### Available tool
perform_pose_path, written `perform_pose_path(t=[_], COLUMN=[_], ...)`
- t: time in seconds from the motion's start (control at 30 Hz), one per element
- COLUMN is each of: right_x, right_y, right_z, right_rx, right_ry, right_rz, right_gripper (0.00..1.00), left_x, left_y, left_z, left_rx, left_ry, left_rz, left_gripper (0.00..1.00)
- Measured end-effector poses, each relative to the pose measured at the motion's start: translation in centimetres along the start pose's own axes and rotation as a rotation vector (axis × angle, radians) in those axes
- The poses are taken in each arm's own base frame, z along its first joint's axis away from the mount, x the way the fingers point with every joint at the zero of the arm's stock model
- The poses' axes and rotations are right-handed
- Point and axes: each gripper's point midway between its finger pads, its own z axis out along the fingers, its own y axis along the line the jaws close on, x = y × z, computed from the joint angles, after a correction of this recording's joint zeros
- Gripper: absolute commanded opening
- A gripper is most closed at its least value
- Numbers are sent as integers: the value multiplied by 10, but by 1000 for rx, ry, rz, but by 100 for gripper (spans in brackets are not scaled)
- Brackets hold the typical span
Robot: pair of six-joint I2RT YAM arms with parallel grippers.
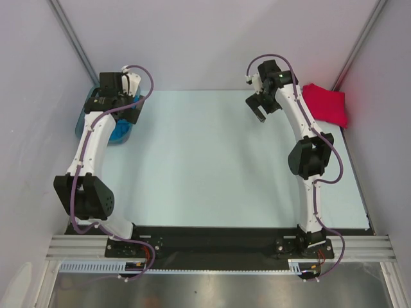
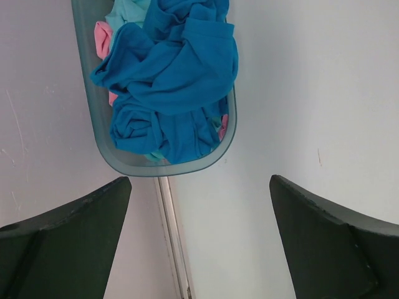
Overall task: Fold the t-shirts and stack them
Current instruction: Grab the tshirt from the pile
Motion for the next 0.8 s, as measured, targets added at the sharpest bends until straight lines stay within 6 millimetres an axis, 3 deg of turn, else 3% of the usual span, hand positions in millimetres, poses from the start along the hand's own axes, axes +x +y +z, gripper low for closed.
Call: perform_pose_path(t=[0.37, 0.5, 0.57, 0.8], right_x=[5, 9, 9, 12], right_y=[1, 2, 2, -10], right_z=[4, 7, 7, 8], right_rx=[14, 10, 9, 54], right_ry=[25, 42, 42, 54], right_rz=[-10, -29, -38, -47], right_gripper=[100, 100, 100, 100], left_x=[-4, -10, -13, 4], left_y=[10, 27, 41, 73], left_z=[0, 8, 23, 110], left_rx=[-43, -61, -71, -118], left_ry=[-12, -20, -15, 86], left_rz=[-2, 15, 5, -35], left_gripper=[100, 100, 100, 100])
